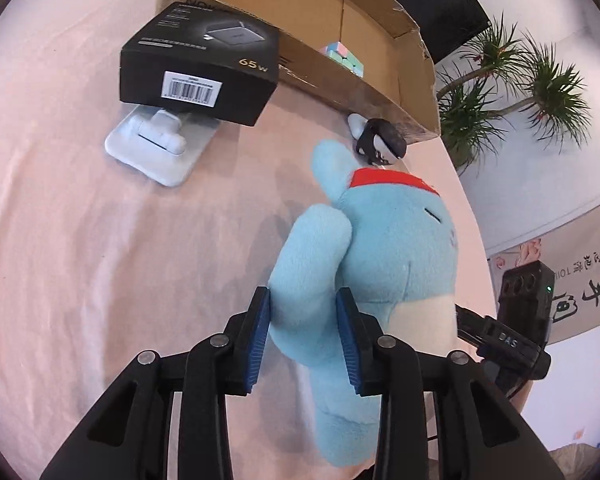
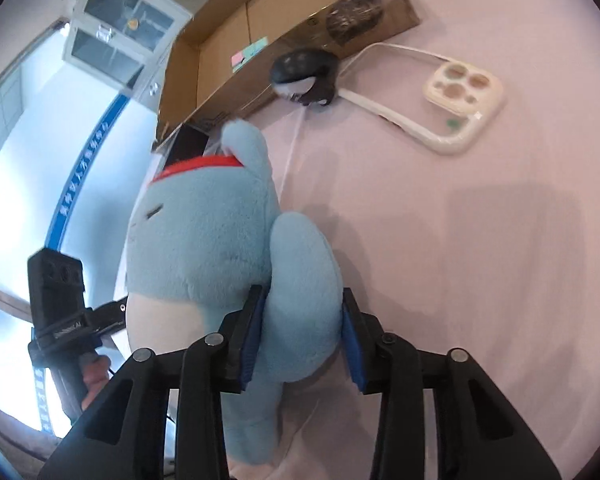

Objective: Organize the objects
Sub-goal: 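Grasp the light-blue plush toy by its arm with the right gripper, then lift the plush toy with the right gripper and carry it over the box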

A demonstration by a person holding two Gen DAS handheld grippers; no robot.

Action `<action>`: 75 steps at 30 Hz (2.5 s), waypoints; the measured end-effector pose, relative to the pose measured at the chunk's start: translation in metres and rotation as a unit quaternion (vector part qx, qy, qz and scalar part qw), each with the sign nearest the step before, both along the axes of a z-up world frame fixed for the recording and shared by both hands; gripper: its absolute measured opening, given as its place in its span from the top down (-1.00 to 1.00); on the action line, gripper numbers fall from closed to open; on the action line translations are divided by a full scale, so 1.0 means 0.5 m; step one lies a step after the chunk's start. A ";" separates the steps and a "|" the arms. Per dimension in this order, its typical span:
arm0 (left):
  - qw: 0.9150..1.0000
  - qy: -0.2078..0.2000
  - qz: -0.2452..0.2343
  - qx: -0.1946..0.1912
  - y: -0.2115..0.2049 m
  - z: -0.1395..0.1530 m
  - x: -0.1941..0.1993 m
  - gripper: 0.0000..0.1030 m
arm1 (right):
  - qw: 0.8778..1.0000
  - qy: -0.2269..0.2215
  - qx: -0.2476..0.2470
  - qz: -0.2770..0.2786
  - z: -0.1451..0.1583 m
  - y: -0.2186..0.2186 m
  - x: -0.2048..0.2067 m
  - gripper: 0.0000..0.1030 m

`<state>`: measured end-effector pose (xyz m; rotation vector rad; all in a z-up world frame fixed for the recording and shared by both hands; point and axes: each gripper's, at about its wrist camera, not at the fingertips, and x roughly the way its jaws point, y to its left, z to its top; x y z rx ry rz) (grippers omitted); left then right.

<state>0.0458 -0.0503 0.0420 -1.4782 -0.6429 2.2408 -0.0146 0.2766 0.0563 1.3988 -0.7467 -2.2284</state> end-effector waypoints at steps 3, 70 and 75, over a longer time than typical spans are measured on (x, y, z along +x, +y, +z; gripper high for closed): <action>0.997 0.033 -0.009 -0.076 0.016 0.016 0.015 0.12 | 0.999 0.025 0.024 -0.005 0.009 -0.009 0.010 -0.05; 0.972 0.169 -0.006 -0.163 0.094 0.206 -0.051 0.51 | 0.970 0.159 0.183 -0.032 0.226 -0.087 -0.021 0.44; 0.963 0.208 0.004 -0.173 0.097 0.279 -0.107 0.52 | 0.957 0.205 0.204 -0.039 0.305 -0.101 -0.070 0.44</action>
